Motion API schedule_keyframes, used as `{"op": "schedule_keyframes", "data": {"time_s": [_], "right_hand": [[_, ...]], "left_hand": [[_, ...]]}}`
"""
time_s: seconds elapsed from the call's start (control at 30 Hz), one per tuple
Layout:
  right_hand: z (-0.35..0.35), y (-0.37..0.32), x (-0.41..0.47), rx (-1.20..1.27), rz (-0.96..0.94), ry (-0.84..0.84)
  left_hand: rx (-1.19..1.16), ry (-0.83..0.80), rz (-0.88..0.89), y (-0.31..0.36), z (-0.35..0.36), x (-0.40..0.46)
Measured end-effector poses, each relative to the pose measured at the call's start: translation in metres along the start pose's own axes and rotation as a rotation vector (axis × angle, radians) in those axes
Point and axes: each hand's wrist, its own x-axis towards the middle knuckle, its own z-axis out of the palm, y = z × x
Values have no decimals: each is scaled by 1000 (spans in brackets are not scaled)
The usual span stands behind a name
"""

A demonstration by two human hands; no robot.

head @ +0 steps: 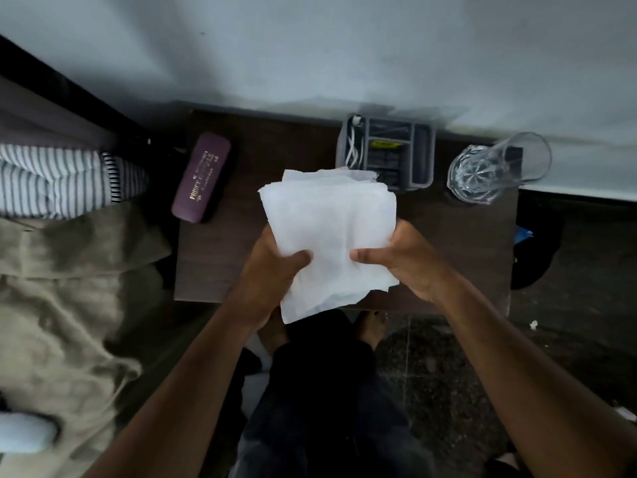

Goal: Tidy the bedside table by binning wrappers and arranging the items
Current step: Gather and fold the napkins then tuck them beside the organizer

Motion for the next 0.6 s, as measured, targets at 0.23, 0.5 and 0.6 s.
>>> {"op": "schedule_keyframes", "data": {"time_s": [0.23,0.5,0.6], "right_hand": [[-19,14,-5,181,-205,219],[-35,25,-5,147,-353,259],[-37,33,-4,145,-360,261]], "left_hand": [[138,131,114,-2,24,10],[242,40,377,-2,41,16],[228,55,357,-10,50,19]]}}
